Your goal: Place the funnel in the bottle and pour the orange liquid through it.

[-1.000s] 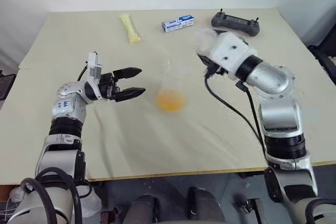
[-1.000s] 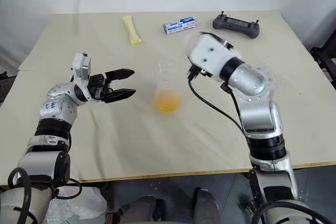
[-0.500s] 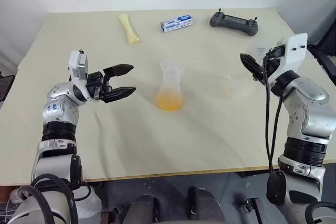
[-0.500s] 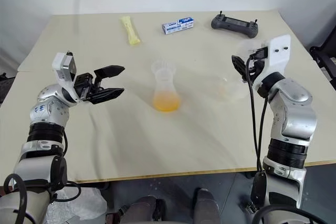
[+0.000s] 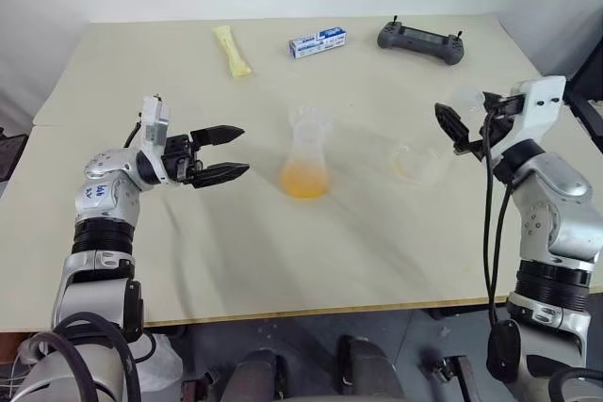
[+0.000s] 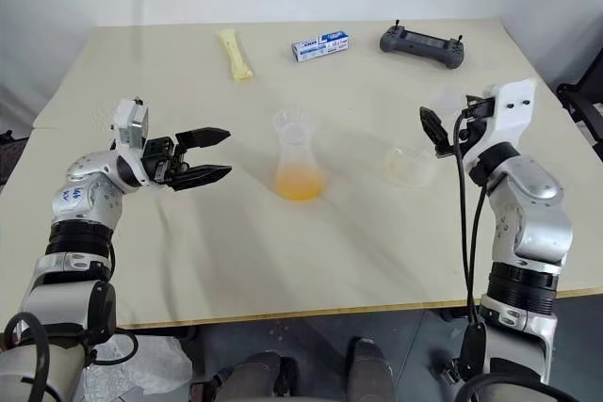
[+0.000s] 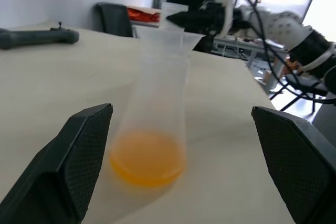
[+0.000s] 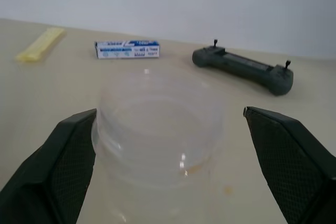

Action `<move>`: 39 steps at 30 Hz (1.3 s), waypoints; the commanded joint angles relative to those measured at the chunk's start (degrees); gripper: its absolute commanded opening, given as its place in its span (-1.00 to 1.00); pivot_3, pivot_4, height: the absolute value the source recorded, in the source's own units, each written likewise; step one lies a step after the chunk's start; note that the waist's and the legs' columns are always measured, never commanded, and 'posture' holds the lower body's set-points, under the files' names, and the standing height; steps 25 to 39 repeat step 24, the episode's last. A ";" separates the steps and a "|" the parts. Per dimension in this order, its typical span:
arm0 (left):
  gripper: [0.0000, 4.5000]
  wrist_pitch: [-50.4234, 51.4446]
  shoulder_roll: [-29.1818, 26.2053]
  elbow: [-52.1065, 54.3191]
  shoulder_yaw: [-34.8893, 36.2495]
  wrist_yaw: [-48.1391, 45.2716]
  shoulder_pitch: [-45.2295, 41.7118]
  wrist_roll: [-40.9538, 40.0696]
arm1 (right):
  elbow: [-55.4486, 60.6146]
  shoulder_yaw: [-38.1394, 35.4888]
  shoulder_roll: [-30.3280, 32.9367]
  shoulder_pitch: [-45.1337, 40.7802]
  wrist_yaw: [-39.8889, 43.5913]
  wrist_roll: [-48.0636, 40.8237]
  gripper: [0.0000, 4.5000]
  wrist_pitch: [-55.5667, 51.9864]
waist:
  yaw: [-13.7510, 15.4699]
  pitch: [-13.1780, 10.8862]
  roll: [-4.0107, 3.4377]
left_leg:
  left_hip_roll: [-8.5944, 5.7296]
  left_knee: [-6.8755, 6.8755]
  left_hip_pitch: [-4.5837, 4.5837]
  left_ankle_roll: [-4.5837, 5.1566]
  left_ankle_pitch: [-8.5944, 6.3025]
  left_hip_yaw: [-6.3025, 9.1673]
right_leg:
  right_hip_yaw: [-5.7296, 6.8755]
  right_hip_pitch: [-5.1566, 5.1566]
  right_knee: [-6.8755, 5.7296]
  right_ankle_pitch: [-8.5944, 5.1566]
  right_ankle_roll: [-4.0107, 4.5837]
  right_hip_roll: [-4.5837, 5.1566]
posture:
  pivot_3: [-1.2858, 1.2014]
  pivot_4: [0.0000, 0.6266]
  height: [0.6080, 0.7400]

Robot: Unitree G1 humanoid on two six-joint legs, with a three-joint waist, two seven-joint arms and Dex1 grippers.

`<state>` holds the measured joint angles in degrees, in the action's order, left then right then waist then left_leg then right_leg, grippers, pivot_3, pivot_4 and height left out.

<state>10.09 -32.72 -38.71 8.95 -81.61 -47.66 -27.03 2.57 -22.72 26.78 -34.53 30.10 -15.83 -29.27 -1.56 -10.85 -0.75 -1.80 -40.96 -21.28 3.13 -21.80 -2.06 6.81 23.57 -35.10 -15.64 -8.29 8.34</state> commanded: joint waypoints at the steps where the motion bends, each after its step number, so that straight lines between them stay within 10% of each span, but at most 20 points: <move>1: 1.00 1.87 -0.35 3.01 0.74 1.65 0.83 -0.45 | 4.07 -0.92 2.38 -1.68 -0.08 -3.12 0.99 0.06 | -0.01 0.00 0.00 | 0.00 0.00 0.00 0.00 0.00 0.00 | 0.00 0.00 0.00 0.00 0.00 0.01 | 0.03 -0.52 1.00; 10: 1.00 2.62 -1.02 7.45 1.21 0.98 4.26 -0.93 | 16.33 -0.24 8.68 -0.87 6.77 -15.48 0.99 -6.27 | 0.04 -0.03 -0.04 | 0.00 0.01 0.00 0.00 0.00 -0.01 | 0.00 0.01 0.02 0.00 0.00 0.02 | 0.03 -0.52 1.00; 16: 1.00 -2.09 -4.58 5.54 1.36 -3.11 6.07 0.52 | 29.52 -4.73 18.08 17.29 21.69 -27.89 0.99 -9.90 | 1.66 0.00 0.07 | 0.00 -0.02 -0.01 0.05 -0.03 -0.01 | 0.07 -0.09 0.12 0.00 -0.01 0.01 | 0.03 -0.52 1.00; 21: 1.00 -5.07 -6.11 3.38 0.96 -5.21 6.69 1.46 | 28.44 -2.24 23.10 35.12 32.57 -21.53 0.99 -1.68 | 3.03 -0.01 0.12 | -0.07 -0.18 0.03 0.18 -0.07 -0.13 | 0.03 -0.28 0.31 0.08 -0.15 0.08 | 0.03 -0.52 1.00; 39: 1.00 -6.83 -5.68 3.83 1.27 -5.03 7.12 1.35 | 24.64 -1.17 22.13 35.29 32.38 -19.97 0.99 1.29 | 2.95 -0.01 0.13 | -0.11 -0.23 0.07 0.28 -0.02 -0.26 | -0.11 -0.33 0.41 0.13 -0.24 0.11 | 0.03 -0.52 1.00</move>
